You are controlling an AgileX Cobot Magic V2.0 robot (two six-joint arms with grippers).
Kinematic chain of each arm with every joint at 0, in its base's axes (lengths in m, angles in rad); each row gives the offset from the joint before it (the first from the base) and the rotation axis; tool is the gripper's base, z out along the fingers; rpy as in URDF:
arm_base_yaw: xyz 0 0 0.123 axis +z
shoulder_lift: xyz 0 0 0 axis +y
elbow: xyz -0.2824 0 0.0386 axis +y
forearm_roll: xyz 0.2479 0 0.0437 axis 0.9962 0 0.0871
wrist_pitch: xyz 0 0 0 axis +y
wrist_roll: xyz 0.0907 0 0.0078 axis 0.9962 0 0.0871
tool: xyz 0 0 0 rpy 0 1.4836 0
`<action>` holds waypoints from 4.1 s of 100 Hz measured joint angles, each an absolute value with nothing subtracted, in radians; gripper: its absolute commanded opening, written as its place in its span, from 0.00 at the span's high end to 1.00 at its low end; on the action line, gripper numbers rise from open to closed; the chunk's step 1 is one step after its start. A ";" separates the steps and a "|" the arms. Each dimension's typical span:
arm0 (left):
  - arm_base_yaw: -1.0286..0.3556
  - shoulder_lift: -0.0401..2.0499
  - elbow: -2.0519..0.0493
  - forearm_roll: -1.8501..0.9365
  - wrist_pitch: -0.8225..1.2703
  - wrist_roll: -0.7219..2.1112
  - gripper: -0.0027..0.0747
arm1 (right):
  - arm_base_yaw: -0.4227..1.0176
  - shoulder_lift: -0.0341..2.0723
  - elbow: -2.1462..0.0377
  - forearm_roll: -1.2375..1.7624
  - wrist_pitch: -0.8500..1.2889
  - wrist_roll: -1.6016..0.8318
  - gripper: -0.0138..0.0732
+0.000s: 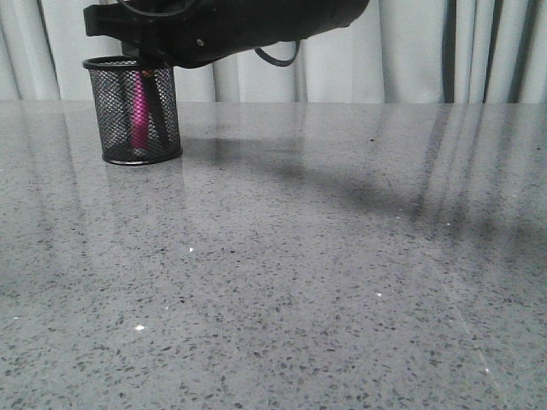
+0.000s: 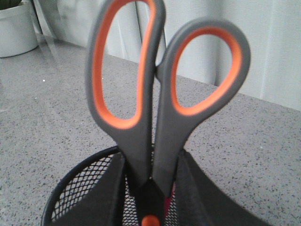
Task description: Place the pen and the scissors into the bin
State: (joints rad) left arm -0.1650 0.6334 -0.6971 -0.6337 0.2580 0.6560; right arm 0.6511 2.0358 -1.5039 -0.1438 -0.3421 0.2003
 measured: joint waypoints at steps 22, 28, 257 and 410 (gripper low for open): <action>-0.165 0.633 -0.697 -0.634 0.258 0.656 0.99 | 0.651 2.036 -1.504 -0.155 -0.342 0.200 0.67; -0.165 0.633 -0.697 -0.634 0.258 0.656 0.99 | 0.651 2.036 -1.504 -0.155 -0.342 0.200 0.61; -0.165 0.324 -0.383 -0.749 0.092 0.656 0.99 | 0.376 0.404 -0.403 -0.360 0.010 0.200 0.92; -0.145 0.163 -0.175 -0.309 0.066 0.275 0.99 | 0.376 0.024 -0.199 -0.321 0.189 0.200 0.92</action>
State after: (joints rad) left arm -0.1448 0.1629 -0.1753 -0.3091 0.0655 0.2748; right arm 0.3758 0.0243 -0.1989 -0.3205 0.1890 0.2003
